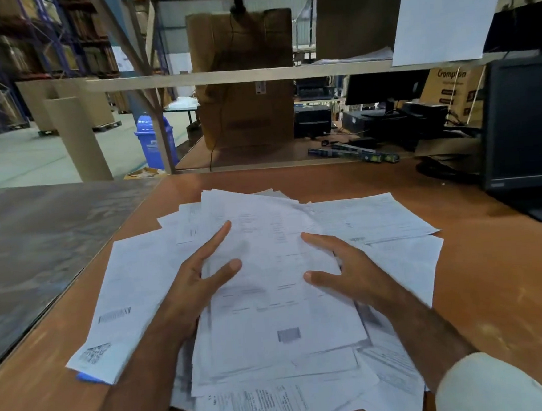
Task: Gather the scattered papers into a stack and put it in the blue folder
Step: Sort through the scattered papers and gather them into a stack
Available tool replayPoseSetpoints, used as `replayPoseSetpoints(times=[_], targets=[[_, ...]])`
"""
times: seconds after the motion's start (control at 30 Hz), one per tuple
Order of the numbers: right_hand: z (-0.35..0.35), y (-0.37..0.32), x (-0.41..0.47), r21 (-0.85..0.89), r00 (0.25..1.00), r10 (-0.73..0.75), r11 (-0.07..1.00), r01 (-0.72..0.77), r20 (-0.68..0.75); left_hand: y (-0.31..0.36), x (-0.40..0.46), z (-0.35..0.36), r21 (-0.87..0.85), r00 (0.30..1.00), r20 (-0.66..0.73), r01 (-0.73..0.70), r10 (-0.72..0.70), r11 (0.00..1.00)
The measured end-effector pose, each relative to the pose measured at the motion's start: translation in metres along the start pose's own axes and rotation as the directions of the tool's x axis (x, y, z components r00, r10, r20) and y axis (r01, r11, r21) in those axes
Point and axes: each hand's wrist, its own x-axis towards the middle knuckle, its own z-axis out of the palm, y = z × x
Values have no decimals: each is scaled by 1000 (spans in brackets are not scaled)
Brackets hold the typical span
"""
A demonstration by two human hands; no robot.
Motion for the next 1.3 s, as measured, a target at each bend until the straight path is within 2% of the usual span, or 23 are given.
replayPoseSetpoints(times=[0.1, 0.2, 0.27, 0.33, 0.37, 0.43, 0.5, 0.53, 0.6, 0.67, 0.73, 0.8, 0.87, 0.97, 1.0, 1.07, 1.1, 1.17, 1.23, 1.3], targets=[[19, -6, 4, -105, 1000, 2, 994, 0, 21, -5, -1, 2, -157, 999, 45, 19, -12, 988], [27, -9, 4, -269, 995, 40, 963, -13, 95, -3, -2, -3, -263, 996, 51, 78, -67, 962], [26, -6, 2, -311, 988, 66, 950, -19, 142, -4, -2, -9, -302, 993, 43, 121, -113, 946], [24, -3, 3, -231, 992, 40, 973, -12, 119, -6, -2, -16, -338, 990, 31, 138, -135, 931], [23, -4, 2, -135, 997, 17, 991, -8, 71, -6, -1, -18, -371, 990, 25, 138, -139, 918], [21, -7, 2, 176, 1000, 14, 984, -10, -21, -4, -1, -20, -454, 992, 16, 121, -127, 883], [19, -13, 0, 429, 999, -36, 902, 49, -39, -3, -2, -17, -486, 995, 29, 97, -95, 869], [17, -16, -2, 449, 995, -88, 888, 100, -47, -3, -2, -14, -429, 998, 32, 68, -61, 901], [15, -18, -4, 378, 984, -172, 909, 176, -45, -6, -2, -6, -208, 999, 54, 15, -4, 978], [13, -17, -5, 309, 979, -201, 931, 197, -17, -8, 0, -2, -112, 997, 77, 21, -13, 993], [11, -19, -5, 300, 976, -218, 930, 213, -19, -8, 1, -5, -209, 996, 77, 52, -37, 977], [11, -21, -4, 309, 976, -204, 926, 219, -82, -8, 2, -7, -297, 995, 80, 73, -52, 952], [15, -22, -3, 330, 973, -185, 918, 220, -135, -8, 4, -8, -261, 998, 52, 47, -35, 964], [19, -24, -2, 361, 994, -90, 927, 105, -59, -10, 7, -28, -290, 991, -131, 1, -40, 957], [18, -24, -4, 294, 998, -60, 954, 53, 16, -10, 6, -42, -332, 966, -251, -27, -61, 943], [20, -21, -8, -79, 970, -72, 993, 92, 232, -19, 1, -76, -401, 852, -510, -111, -121, 909], [24, -19, -11, -274, 939, -72, 946, 171, 336, -25, -3, -90, -417, 785, -603, -155, -145, 896], [37, -22, -15, -455, 873, -24, 846, 278, 487, -36, -6, -103, -441, 718, -673, -198, -176, 876], [44, -22, -13, -508, 846, 21, 808, 299, 533, -39, -4, -100, -483, 737, -644, -183, -206, 856], [35, -18, -9, -558, 866, 82, 794, 242, 492, -35, 0, -89, -461, 799, -569, -111, -197, 880]])
